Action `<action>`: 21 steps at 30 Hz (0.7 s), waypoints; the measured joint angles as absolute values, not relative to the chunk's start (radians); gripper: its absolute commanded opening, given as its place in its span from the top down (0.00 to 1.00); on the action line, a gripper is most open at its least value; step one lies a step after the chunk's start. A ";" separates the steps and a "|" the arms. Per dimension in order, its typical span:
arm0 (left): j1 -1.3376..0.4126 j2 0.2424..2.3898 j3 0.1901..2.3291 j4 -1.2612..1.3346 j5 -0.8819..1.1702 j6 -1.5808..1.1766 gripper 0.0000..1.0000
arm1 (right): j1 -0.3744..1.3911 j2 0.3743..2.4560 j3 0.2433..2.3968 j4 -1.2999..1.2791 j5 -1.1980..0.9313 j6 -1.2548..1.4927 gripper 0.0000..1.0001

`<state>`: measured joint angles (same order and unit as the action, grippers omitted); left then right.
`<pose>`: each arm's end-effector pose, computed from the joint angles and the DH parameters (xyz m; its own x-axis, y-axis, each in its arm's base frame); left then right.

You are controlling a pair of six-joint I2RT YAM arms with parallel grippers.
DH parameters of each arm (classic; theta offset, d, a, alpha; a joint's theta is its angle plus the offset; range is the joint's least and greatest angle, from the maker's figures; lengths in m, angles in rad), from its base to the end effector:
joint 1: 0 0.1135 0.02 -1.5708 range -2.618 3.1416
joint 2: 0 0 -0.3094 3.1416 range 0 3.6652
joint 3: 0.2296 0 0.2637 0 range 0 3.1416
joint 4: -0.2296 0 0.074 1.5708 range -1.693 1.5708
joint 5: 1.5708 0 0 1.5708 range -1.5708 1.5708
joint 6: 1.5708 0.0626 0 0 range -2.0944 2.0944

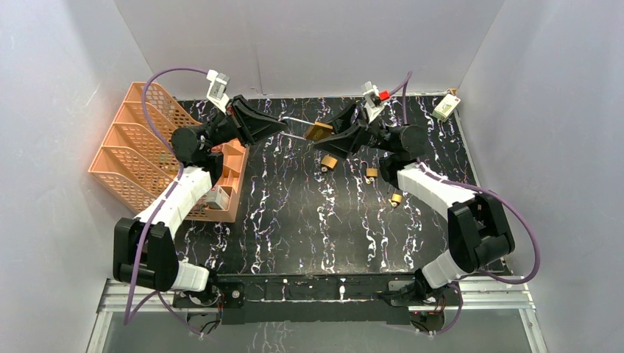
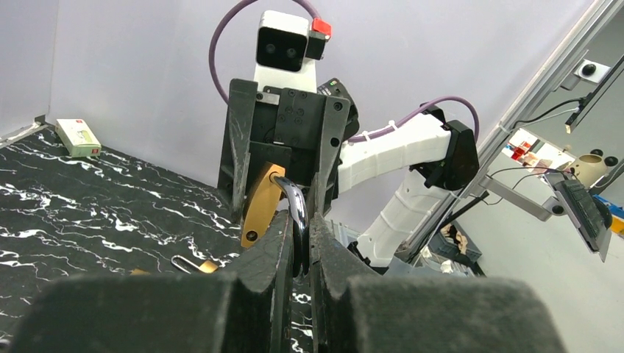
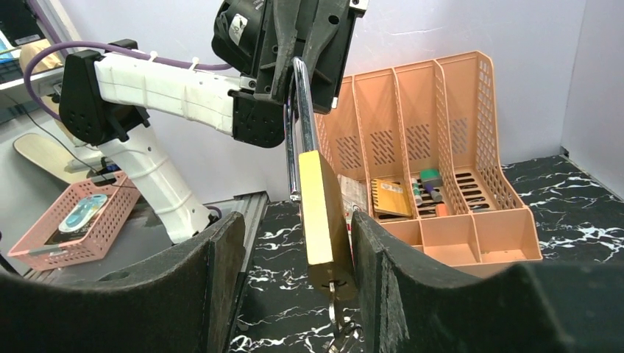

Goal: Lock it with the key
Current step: Pick up the lock from the center of the board.

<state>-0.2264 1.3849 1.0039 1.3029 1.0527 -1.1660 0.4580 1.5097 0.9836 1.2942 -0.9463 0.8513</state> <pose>0.2674 -0.1174 0.4615 -0.2667 -0.4057 -0.8742 0.9589 -0.0208 -0.2829 0.2761 0.1927 0.4221 -0.1774 0.4028 -0.8979 -0.9840 -0.0555 0.1695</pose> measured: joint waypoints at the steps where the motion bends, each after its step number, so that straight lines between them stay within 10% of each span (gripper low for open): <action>1: -0.226 1.386 1.004 1.310 1.052 -1.171 1.00 | 0.463 1.515 0.984 1.298 -0.942 0.855 0.37; 7: -0.226 1.387 1.004 1.340 1.050 -1.190 1.00 | 0.474 1.530 0.984 1.311 -0.930 0.863 0.42; 11: -0.226 1.393 1.005 1.356 1.047 -1.201 1.00 | 0.474 1.533 0.984 1.313 -0.923 0.868 0.64; 14: -0.226 1.403 1.009 1.361 1.045 -1.206 1.00 | 0.474 1.539 0.984 1.318 -0.924 0.882 1.00; 18: -0.224 1.411 1.009 1.365 1.039 -1.212 1.00 | 0.474 1.550 0.999 1.330 -0.953 0.915 1.00; 21: -0.224 1.411 1.009 1.374 1.039 -1.214 0.62 | 0.464 1.558 1.050 1.268 -1.012 0.941 1.00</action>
